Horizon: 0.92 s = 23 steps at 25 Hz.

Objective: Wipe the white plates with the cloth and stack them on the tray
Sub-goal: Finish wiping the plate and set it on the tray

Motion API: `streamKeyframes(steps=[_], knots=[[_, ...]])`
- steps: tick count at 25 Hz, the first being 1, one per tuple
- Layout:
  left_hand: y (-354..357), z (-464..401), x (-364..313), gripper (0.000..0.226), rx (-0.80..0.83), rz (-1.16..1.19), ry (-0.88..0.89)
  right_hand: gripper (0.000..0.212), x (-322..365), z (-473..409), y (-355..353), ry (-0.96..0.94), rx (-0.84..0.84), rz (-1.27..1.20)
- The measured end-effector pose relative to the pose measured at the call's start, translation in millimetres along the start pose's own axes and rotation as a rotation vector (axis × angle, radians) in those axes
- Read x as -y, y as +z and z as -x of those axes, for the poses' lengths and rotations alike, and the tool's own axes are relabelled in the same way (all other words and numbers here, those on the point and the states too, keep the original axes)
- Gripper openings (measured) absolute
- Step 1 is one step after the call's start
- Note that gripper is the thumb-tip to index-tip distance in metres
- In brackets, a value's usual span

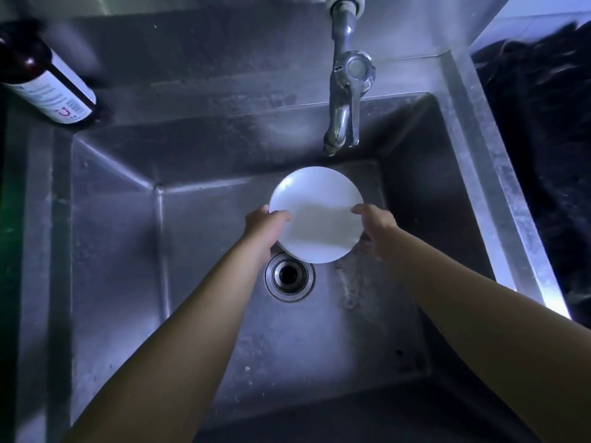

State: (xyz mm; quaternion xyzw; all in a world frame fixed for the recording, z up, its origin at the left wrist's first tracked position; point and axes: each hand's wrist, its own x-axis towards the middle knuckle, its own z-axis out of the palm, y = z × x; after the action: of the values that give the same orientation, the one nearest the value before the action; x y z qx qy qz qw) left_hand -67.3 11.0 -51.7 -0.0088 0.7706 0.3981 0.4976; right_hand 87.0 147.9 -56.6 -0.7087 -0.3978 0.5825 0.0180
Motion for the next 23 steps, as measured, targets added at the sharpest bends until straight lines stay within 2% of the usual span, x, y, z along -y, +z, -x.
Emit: streamKeyframes(steps=[4, 7, 9, 12, 14, 17, 20, 23], knots=[[-1, 4, -11, 0.036, 0.051, 0.089, -0.051, 0.037, 3, 6, -5, 0.052, 0.05, -0.104], [2, 29, -13, 0.044, 0.032, 0.112, 0.019, 0.036, -6, 28, -18, 0.021, 0.049, -0.209], [4, 56, -10, 0.041, 0.018, 0.143, 0.087, 0.032, -16, 52, -31, -0.037, 0.03, -0.278], [9, 110, -3, 0.037, 0.019, 0.206, 0.197, 0.015, -34, 102, -61, -0.177, -0.001, -0.308], [10, 146, 1, 0.04, 0.005, 0.239, 0.278, 0.013, -45, 137, -85, -0.309, 0.019, -0.287], [9, 195, 3, 0.051, -0.065, 0.299, 0.413, 0.026, -56, 188, -113, -0.471, 0.06, -0.301], [15, 250, -8, 0.055, -0.158, 0.381, 0.581, 0.031, -57, 239, -136, -0.654, 0.11, -0.396], [28, 299, -24, 0.061, -0.155, 0.4, 0.759, 0.044, -54, 278, -156, -0.834, 0.153, -0.454]])
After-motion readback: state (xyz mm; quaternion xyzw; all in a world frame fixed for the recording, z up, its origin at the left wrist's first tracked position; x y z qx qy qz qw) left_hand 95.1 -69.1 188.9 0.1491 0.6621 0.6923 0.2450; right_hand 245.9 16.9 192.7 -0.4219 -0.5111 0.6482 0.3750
